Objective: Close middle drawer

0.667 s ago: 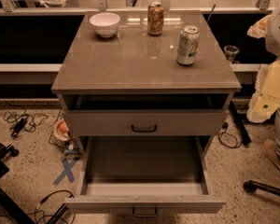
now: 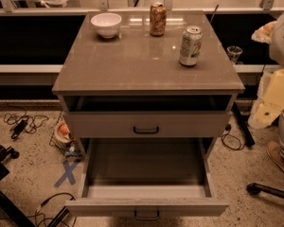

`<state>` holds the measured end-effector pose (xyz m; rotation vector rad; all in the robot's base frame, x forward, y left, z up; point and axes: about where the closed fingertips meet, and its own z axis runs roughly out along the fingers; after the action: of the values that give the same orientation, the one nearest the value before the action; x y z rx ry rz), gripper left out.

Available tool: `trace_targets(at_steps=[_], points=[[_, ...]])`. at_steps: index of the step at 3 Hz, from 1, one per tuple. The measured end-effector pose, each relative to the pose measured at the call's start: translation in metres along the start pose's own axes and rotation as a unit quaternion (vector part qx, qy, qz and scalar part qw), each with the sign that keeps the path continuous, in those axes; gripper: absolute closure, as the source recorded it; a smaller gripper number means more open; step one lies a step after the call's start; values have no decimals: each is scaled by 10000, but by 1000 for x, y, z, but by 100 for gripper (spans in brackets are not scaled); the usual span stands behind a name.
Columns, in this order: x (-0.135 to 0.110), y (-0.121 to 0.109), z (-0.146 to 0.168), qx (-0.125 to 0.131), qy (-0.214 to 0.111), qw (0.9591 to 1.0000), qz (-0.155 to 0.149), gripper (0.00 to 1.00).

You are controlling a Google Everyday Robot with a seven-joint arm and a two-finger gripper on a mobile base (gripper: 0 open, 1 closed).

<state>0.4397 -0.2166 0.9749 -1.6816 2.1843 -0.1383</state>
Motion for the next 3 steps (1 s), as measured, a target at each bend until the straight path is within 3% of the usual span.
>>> trace_targets(at_steps=[1, 2, 3], points=[[21, 21, 42, 5, -396, 9992, 7, 0], [48, 48, 99, -72, -989, 9950, 134, 0], [83, 61, 168, 191, -1746, 9838, 356, 0]])
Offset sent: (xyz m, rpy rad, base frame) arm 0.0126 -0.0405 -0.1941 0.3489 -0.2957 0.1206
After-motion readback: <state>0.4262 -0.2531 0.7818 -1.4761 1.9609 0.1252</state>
